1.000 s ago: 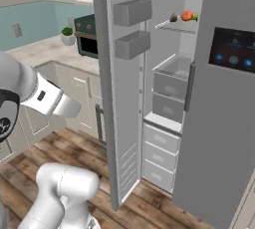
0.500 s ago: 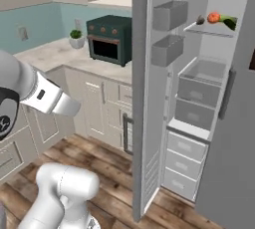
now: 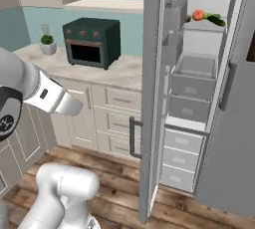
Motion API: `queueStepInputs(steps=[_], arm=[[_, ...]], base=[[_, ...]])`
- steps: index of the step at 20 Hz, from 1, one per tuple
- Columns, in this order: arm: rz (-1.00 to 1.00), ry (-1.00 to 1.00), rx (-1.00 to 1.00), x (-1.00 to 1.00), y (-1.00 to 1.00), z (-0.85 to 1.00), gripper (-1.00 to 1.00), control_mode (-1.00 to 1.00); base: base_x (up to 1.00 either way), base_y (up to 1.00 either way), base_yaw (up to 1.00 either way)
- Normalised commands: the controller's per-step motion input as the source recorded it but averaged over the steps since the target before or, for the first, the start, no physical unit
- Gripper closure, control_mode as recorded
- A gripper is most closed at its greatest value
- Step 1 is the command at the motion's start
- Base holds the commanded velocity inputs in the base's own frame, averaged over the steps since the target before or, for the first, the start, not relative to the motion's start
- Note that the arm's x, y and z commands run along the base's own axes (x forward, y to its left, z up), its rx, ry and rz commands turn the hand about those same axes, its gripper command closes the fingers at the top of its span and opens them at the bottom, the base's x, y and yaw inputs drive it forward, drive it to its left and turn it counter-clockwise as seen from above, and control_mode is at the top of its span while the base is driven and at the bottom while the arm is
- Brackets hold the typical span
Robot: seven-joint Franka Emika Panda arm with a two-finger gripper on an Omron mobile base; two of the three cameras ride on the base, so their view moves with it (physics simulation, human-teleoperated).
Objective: Take the squash and cucumber from the second highest rack and move them to the highest rack where the cucumber and garlic are located, to maximize freezer space. Close the freezer door after rearranging.
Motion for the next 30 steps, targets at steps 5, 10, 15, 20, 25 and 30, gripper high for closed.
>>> queueStepInputs(steps=[5, 10, 15, 20, 25, 30], arm=[[0.00, 0.00, 0.00, 0.00, 0.00, 0.00, -1.00, 1.00], [0.00, 0.00, 0.00, 0.00, 0.00, 0.00, -1.00, 1.00], [0.00, 0.00, 0.00, 0.00, 0.00, 0.00, -1.00, 1.00], [0.00, 0.00, 0.00, 0.00, 0.00, 0.00, -1.00, 1.00], [0.00, 0.00, 0.00, 0.00, 0.00, 0.00, -1.00, 1.00], [0.00, 0.00, 0.00, 0.00, 0.00, 0.00, -1.00, 1.00]], base=[[0.42, 0.74, -0.46], [0.49, 0.68, -0.43], [0.47, 0.54, -0.41], [0.41, 0.50, -0.44], [0.40, 0.62, -0.47], [0.29, 0.67, -0.51]])
